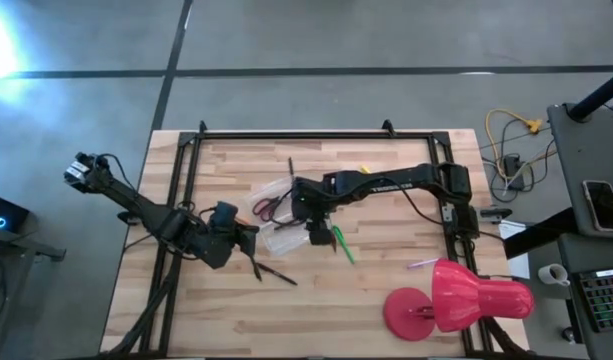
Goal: Pick & place school supplies into a supply box
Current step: Put the black ball pen into the stationery box
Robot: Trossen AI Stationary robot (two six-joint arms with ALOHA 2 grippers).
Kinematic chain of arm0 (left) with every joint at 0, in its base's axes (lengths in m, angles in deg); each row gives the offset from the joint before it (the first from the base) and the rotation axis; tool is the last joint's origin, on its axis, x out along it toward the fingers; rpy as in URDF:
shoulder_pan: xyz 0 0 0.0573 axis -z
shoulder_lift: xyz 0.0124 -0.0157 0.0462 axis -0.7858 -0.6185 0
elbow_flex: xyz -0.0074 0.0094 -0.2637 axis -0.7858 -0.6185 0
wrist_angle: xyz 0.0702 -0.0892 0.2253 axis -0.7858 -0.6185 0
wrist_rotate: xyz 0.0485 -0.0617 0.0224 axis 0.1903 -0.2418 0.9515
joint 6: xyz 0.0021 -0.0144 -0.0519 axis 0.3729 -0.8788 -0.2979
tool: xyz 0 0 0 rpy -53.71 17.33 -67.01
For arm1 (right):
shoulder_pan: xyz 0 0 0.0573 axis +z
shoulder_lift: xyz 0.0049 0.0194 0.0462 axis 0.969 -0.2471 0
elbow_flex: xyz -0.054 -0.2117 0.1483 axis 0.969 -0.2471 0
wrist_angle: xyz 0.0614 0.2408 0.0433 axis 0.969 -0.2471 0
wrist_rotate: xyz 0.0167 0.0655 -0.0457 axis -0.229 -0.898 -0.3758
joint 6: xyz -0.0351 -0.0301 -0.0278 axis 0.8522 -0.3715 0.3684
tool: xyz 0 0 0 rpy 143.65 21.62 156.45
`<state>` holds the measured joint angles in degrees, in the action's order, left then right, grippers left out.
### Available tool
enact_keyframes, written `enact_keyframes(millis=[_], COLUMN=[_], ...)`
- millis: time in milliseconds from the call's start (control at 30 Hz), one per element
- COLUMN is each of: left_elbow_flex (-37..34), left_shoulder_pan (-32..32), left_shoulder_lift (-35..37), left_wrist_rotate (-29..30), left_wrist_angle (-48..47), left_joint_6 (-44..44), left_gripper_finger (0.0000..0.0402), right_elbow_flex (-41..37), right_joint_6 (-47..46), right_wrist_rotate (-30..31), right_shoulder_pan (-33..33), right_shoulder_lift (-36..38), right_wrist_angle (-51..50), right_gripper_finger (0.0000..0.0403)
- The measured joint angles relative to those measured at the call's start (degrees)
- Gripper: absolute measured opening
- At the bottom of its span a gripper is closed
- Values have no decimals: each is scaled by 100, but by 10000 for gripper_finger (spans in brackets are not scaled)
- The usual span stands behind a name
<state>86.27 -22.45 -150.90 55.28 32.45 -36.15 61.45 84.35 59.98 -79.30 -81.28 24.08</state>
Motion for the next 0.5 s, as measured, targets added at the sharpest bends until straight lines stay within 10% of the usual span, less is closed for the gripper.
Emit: enact_keyframes(millis=[133,500], left_elbow_flex=[-34,-74], left_shoulder_pan=[0,28], left_shoulder_lift=[0,0], left_wrist_rotate=[-2,-9], left_wrist_angle=[5,6], left_joint_6=[-83,-86], left_gripper_finger=[0,0], right_elbow_flex=[-31,-1349], right_joint_6=[-349,-58], right_wrist_rotate=[1502,1516], right_shoulder_pan=[-23,-1048], right_shoulder_lift=[303,1250], right_wrist_angle=[-185,61], right_gripper_finger=[182,176])
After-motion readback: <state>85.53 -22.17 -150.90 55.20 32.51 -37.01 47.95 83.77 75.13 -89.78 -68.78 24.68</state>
